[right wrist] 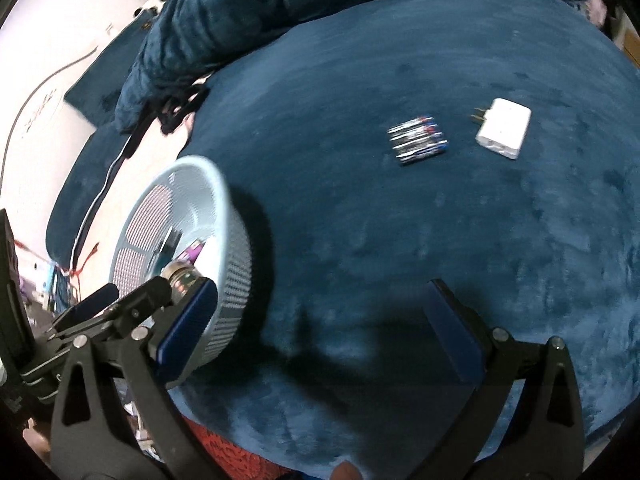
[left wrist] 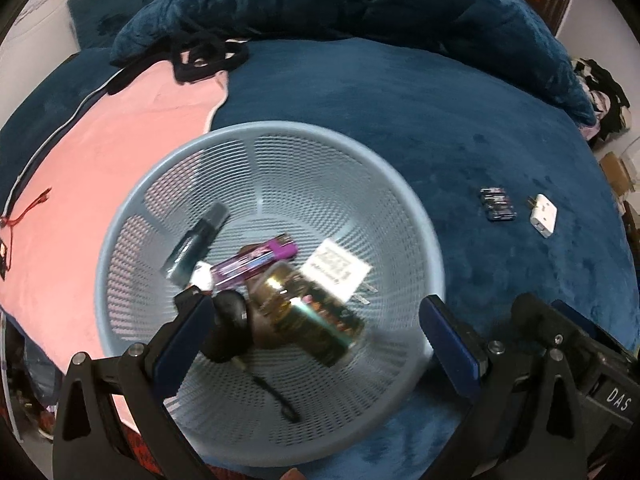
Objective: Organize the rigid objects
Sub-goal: 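Withdraw both tools from the basket toward the batteries and white adapter, then grasp the battery pack with the left tool while the right tool grasps the white adapter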
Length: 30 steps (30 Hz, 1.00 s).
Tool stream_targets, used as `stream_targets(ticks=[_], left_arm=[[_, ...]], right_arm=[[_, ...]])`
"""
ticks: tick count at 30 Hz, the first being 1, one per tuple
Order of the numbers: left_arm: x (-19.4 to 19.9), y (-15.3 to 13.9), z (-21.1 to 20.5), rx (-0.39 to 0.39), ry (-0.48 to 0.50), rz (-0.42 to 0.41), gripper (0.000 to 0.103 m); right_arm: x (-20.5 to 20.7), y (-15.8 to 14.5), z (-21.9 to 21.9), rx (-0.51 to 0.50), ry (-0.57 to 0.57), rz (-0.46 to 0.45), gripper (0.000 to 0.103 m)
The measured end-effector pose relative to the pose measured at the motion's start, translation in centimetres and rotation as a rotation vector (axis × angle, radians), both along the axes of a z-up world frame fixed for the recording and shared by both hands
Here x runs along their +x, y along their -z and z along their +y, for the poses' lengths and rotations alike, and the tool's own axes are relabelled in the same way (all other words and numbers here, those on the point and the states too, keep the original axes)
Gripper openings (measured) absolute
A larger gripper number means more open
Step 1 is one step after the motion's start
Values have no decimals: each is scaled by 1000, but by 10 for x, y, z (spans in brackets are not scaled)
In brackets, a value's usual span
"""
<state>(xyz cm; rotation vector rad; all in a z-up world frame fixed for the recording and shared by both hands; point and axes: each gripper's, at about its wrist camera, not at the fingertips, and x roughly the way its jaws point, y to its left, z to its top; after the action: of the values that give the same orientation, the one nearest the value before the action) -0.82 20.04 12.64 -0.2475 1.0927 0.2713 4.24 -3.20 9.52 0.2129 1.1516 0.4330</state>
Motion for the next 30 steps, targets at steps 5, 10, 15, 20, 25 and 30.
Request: stream_targets(ticks=[5,10,15,20,25,30], left_arm=[[12,-3,-18,-1,42,-20,103],[24,-3,-37,4,82,-23,103],[34,-2,-50,0,108,-23,103],[43,-1,-61,-2,132,-24,103],[53,0,-68,-14,141,-29,102],[65,0,-75,-31,156,-46,102]], right_arm=[[9,-1,-26,1,90,-4,103],[15,-1,-46,-8,173,-11,103],[19,-1,-59,-12,216,-13,103],[23,-2,-62,-42,228,-26,103],[29,-1,-67,-67,248,-38,103],[37,1,-73,-91,290,-42,103]])
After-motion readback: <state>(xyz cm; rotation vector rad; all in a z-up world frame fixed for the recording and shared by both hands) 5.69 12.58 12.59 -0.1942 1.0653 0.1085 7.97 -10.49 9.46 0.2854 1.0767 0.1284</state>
